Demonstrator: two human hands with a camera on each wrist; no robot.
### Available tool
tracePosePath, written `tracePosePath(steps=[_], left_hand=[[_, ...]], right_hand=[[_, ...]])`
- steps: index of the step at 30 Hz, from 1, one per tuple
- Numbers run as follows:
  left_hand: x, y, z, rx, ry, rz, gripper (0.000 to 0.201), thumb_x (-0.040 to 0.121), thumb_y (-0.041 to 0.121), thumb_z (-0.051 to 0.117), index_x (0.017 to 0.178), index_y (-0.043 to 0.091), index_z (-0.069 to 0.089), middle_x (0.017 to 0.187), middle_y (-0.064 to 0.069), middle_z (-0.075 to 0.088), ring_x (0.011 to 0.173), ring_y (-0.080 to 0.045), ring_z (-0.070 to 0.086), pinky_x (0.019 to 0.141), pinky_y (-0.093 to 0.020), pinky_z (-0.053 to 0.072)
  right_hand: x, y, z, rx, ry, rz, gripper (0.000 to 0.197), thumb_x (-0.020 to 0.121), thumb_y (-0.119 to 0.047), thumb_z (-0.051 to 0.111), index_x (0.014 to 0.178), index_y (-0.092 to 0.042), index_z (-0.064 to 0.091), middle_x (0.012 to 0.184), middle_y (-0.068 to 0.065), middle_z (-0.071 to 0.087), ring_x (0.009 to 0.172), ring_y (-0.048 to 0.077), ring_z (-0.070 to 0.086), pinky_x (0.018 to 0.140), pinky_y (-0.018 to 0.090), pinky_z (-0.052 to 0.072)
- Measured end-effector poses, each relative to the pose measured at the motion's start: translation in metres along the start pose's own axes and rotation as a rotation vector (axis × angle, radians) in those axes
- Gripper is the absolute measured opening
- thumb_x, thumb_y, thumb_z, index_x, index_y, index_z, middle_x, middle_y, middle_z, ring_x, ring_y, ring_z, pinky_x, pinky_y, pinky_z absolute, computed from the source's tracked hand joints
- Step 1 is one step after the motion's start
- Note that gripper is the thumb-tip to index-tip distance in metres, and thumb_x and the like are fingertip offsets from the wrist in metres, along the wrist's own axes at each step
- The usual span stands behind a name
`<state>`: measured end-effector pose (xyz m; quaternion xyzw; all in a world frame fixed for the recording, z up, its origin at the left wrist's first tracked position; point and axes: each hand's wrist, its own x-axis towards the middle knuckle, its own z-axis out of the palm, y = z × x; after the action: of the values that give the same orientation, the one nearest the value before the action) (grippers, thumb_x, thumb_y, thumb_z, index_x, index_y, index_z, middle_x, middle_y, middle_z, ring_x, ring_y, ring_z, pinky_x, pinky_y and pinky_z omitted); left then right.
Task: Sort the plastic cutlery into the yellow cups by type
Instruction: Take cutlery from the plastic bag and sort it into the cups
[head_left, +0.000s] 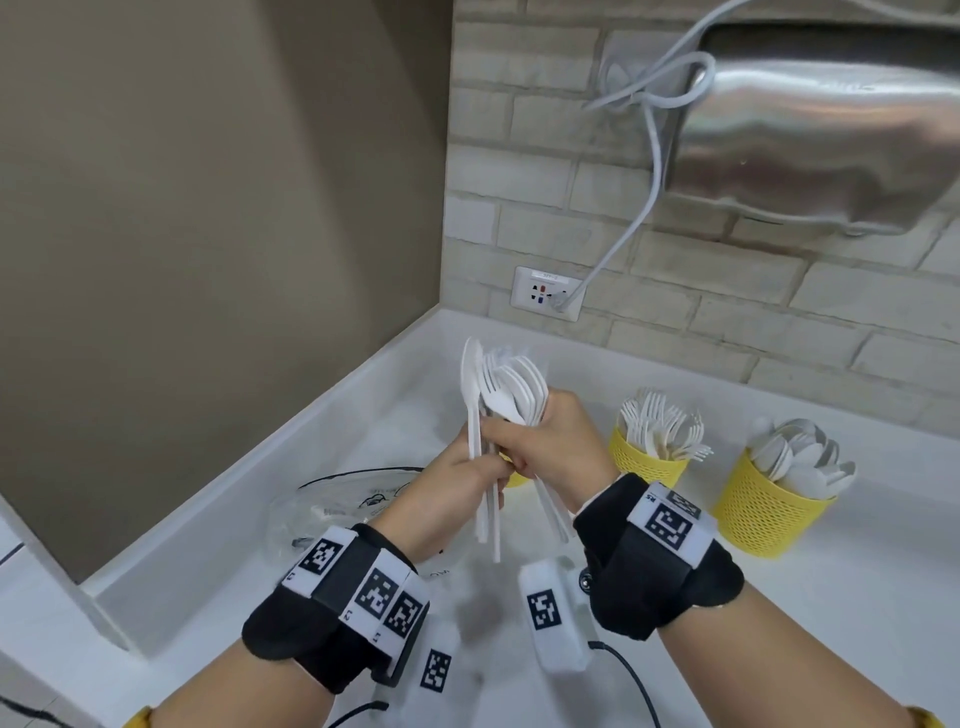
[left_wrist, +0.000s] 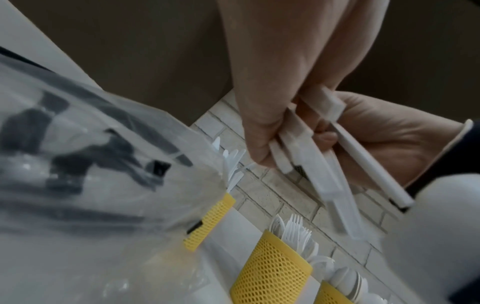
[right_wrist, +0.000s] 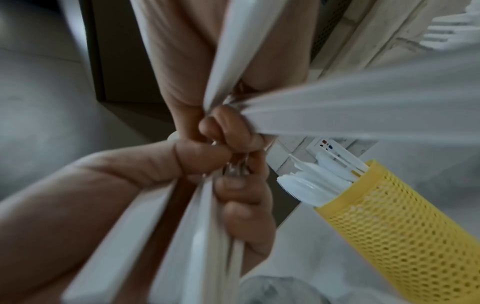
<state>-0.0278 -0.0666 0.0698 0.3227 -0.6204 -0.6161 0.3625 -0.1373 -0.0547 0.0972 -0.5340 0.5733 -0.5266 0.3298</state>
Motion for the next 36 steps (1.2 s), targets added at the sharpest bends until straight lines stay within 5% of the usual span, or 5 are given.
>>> tracePosePath(steps=[4, 10, 18, 29, 36], left_hand=[[-0.006, -0.003, 0.002, -0.029, -0.043, -0.025, 0.028, 0.088, -0.004, 0.043, 0.091, 0.021, 0.055, 0.069, 0.014, 0.056, 0.063, 0.004, 0.052, 0.065, -0.014, 0.041], [-0.003, -0.005, 0.003, -0.321, -0.067, -0.018, 0.031, 0.098, 0.014, 0.038, 0.124, 0.017, 0.055, 0.101, -0.002, 0.066, 0.093, -0.012, 0.063, 0.078, -0.018, 0.052], [0.004, -0.002, 0.012, -0.397, 0.062, -0.096, 0.016, 0.095, 0.004, 0.043, 0.096, 0.008, 0.059, 0.070, -0.005, 0.054, 0.062, -0.012, 0.056, 0.059, -0.024, 0.055], [0.009, -0.002, 0.004, -0.443, 0.069, -0.056, 0.016, 0.095, 0.002, 0.041, 0.096, 0.010, 0.055, 0.065, 0.001, 0.046, 0.049, -0.008, 0.049, 0.052, -0.021, 0.050], [0.012, -0.001, 0.008, -0.377, 0.055, -0.046, 0.017, 0.094, 0.003, 0.043, 0.095, 0.010, 0.058, 0.063, 0.000, 0.047, 0.050, -0.008, 0.049, 0.056, -0.022, 0.051]], right_hand=[[0.006, 0.005, -0.002, -0.081, 0.034, 0.014, 0.027, 0.068, -0.003, 0.068, 0.047, -0.011, 0.053, 0.038, -0.006, 0.044, 0.036, 0.009, 0.037, 0.042, 0.021, 0.030], [-0.003, 0.002, -0.011, 0.153, -0.063, 0.121, 0.018, 0.079, 0.003, 0.055, 0.066, 0.001, 0.068, 0.056, 0.001, 0.065, 0.045, 0.011, 0.052, 0.041, 0.019, 0.037], [-0.012, 0.008, -0.032, 0.491, -0.058, 0.156, 0.020, 0.088, 0.001, 0.051, 0.071, 0.001, 0.061, 0.064, 0.013, 0.064, 0.056, 0.022, 0.064, 0.059, 0.032, 0.058], [0.037, 0.011, -0.169, 0.481, 0.805, -0.230, 0.020, 0.081, 0.001, 0.064, 0.074, -0.016, 0.055, 0.047, -0.012, 0.057, 0.046, 0.006, 0.053, 0.057, 0.020, 0.048], [0.071, 0.041, -0.170, 0.211, 0.815, -0.314, 0.025, 0.078, -0.004, 0.068, 0.095, -0.004, 0.051, 0.068, 0.000, 0.056, 0.060, 0.012, 0.057, 0.067, 0.020, 0.051]])
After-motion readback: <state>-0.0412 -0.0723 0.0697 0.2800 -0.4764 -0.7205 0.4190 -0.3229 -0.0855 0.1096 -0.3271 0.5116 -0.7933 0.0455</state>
